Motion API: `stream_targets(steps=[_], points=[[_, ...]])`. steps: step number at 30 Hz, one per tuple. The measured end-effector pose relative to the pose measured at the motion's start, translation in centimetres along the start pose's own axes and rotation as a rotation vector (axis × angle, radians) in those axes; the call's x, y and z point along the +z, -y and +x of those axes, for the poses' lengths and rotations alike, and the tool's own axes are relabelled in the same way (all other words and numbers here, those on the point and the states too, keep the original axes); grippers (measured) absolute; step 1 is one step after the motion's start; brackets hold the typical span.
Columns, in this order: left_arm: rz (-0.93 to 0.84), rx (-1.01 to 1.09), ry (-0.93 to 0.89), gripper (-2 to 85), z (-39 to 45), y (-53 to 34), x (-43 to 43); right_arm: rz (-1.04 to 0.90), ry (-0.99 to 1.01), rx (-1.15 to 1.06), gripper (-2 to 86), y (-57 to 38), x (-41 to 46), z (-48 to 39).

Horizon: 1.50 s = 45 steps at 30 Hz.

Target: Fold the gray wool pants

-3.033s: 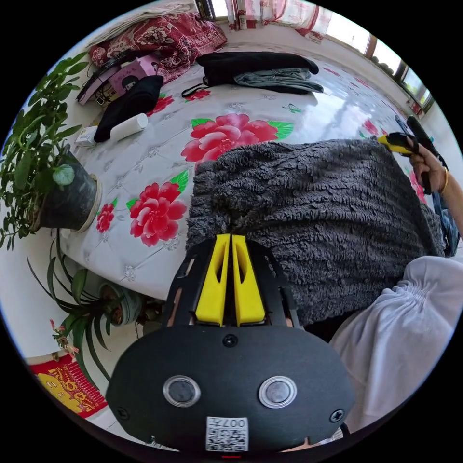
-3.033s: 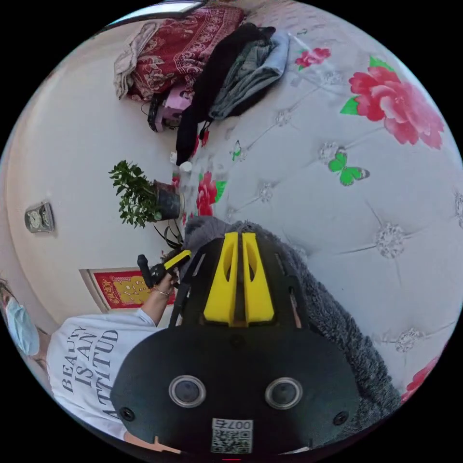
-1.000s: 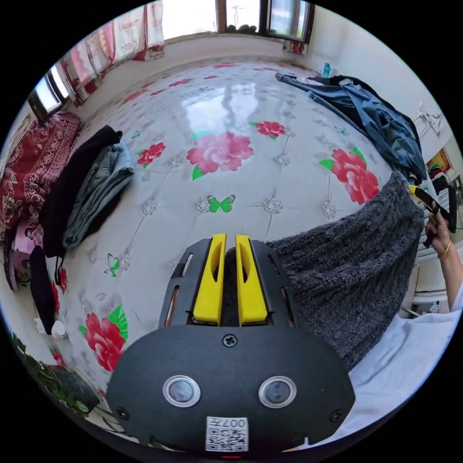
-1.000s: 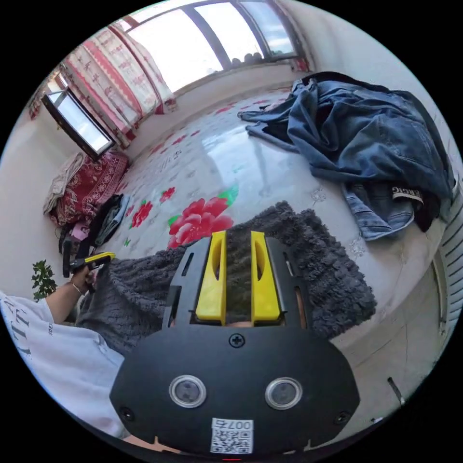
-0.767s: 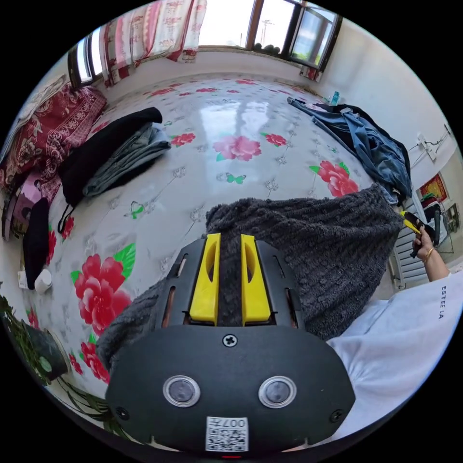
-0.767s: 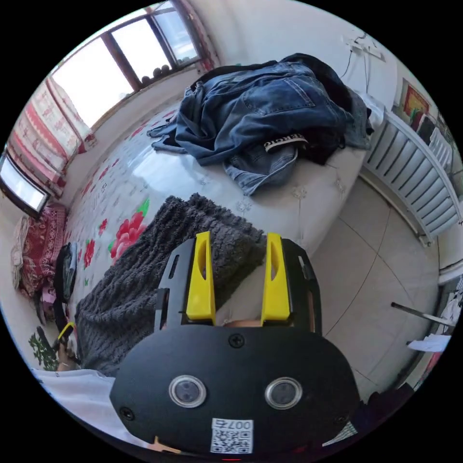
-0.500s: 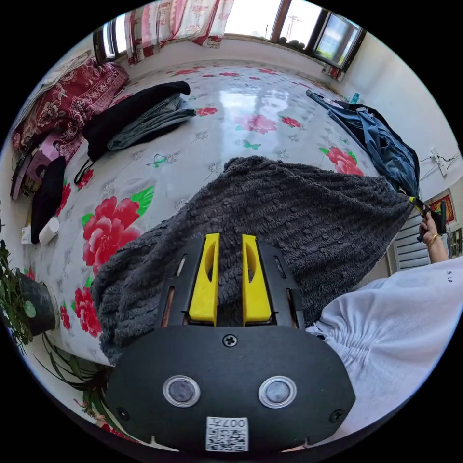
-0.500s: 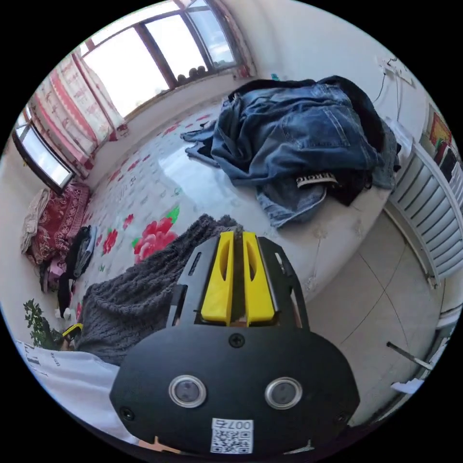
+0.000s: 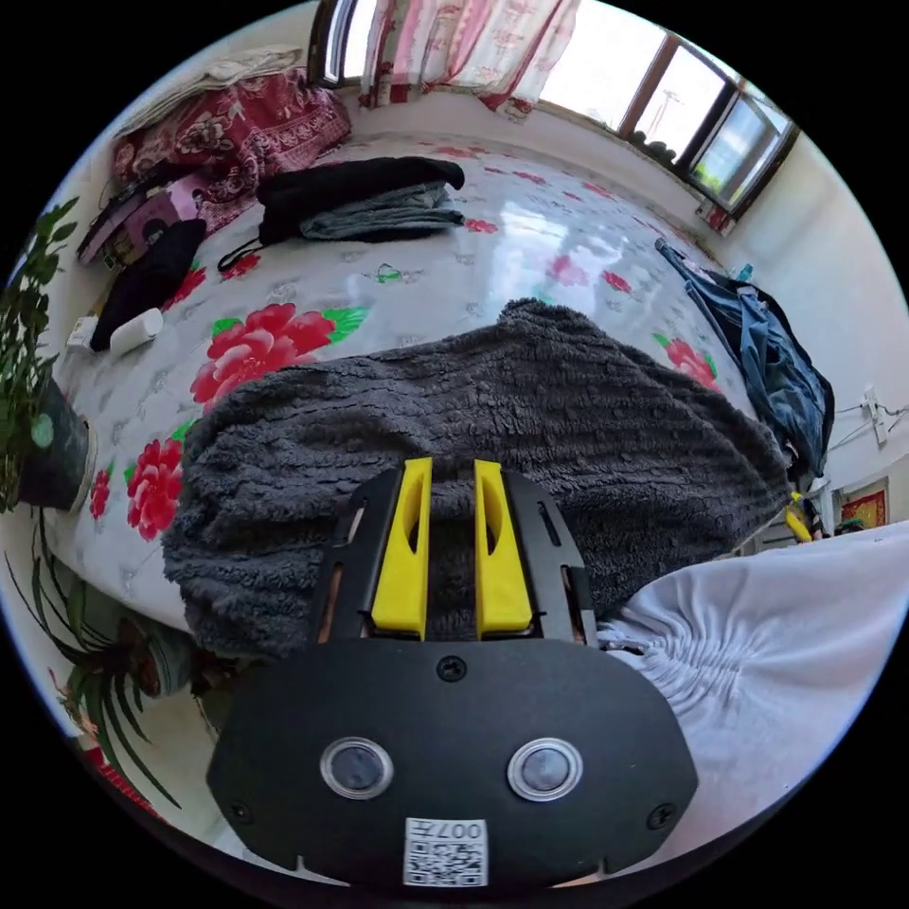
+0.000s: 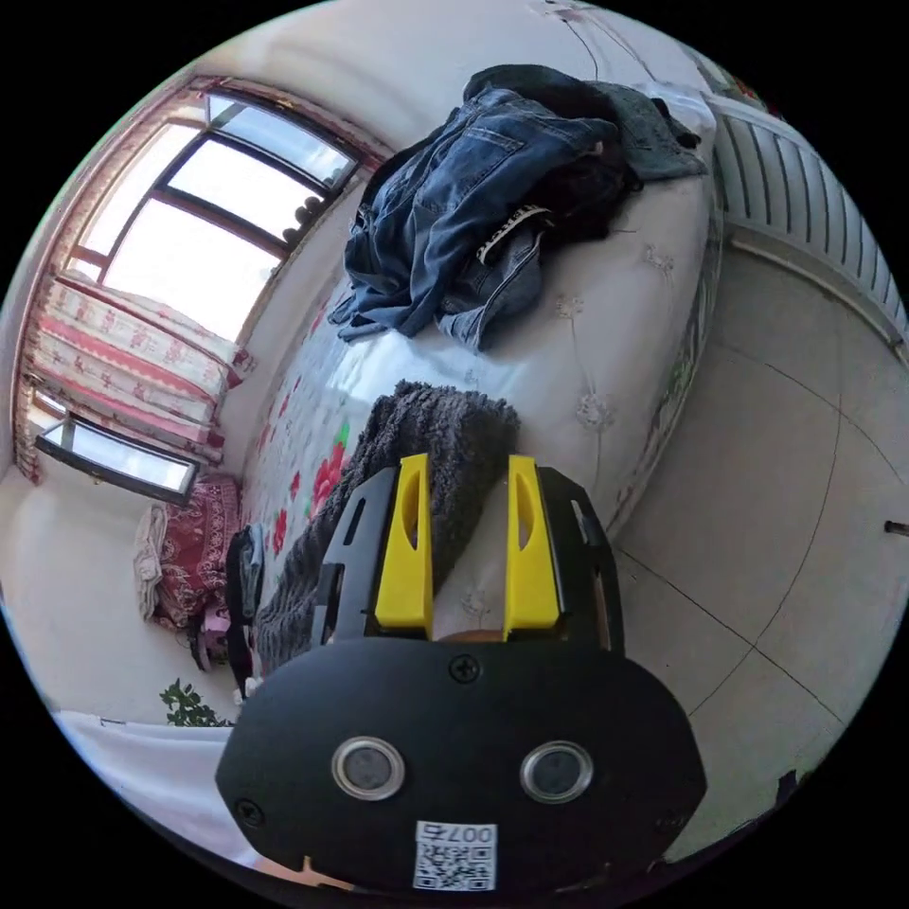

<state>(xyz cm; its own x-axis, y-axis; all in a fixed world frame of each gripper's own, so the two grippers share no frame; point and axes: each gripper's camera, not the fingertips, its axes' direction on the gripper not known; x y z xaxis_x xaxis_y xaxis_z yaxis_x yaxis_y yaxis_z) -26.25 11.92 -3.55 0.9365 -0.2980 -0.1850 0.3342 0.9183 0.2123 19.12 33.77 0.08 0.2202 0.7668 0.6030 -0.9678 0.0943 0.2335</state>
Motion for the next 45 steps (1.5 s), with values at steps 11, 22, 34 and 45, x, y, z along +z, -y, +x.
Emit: stream_targets(steps=[11,22,34,45], points=[[0.146,-0.716,-0.014,9.4,-14.2,-11.9,-5.1,-0.14,-0.113,0.06,8.9,2.1,5.6,-2.1],[0.187,-0.832,-0.232,12.8,-21.2,-12.9,-1.6,-0.114,0.132,0.002,3.7,7.1,8.9,-9.0],[0.256,-0.796,-0.481,17.7,-28.1,-12.1,0.0,-0.711,0.272,-1.603,6.2,-20.0,14.9,-40.1],[0.314,-0.871,-0.582,18.7,-31.8,-15.1,0.2,-0.95,0.231,-1.57,7.5,-23.1,18.1,-36.7]])
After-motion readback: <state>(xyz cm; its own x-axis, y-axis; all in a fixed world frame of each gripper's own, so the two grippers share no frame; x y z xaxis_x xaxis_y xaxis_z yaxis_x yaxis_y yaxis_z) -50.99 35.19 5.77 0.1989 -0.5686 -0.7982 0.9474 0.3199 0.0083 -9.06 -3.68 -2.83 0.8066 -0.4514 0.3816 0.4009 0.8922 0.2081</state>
